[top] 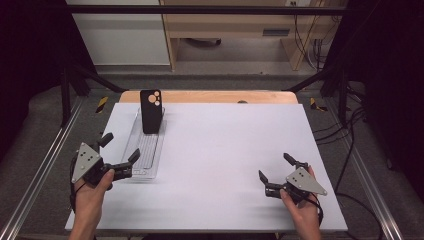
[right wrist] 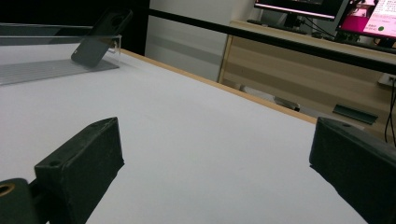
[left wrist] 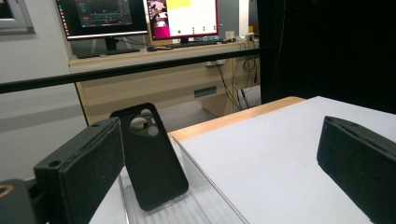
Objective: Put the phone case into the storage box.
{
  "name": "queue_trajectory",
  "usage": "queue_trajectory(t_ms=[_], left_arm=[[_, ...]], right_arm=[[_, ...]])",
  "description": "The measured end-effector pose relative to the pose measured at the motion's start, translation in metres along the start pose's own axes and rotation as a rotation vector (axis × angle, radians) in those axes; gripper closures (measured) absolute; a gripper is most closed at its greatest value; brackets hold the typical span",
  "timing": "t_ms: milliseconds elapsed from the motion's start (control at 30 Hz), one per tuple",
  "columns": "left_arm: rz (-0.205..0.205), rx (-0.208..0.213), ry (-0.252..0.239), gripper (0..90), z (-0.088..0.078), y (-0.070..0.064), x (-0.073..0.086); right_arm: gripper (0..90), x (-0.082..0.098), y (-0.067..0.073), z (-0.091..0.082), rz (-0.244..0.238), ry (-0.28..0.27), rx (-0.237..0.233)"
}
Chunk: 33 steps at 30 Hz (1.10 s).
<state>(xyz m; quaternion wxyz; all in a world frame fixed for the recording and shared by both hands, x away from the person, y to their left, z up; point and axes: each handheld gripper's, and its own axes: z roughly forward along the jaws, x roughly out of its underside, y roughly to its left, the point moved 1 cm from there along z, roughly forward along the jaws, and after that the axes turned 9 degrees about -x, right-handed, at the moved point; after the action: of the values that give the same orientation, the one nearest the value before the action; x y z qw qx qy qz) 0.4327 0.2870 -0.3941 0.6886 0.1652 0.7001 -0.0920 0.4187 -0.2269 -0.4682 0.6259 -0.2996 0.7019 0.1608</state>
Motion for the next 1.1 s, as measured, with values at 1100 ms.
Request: queue_trajectory(t_ms=[1100], left_arm=[[0.004,0.012,-0.017,0.7,-0.015,-0.002,0.038]], right_arm=[[2.9,0.003,-0.010,-0.014,0.051,-0.049,-0.046]])
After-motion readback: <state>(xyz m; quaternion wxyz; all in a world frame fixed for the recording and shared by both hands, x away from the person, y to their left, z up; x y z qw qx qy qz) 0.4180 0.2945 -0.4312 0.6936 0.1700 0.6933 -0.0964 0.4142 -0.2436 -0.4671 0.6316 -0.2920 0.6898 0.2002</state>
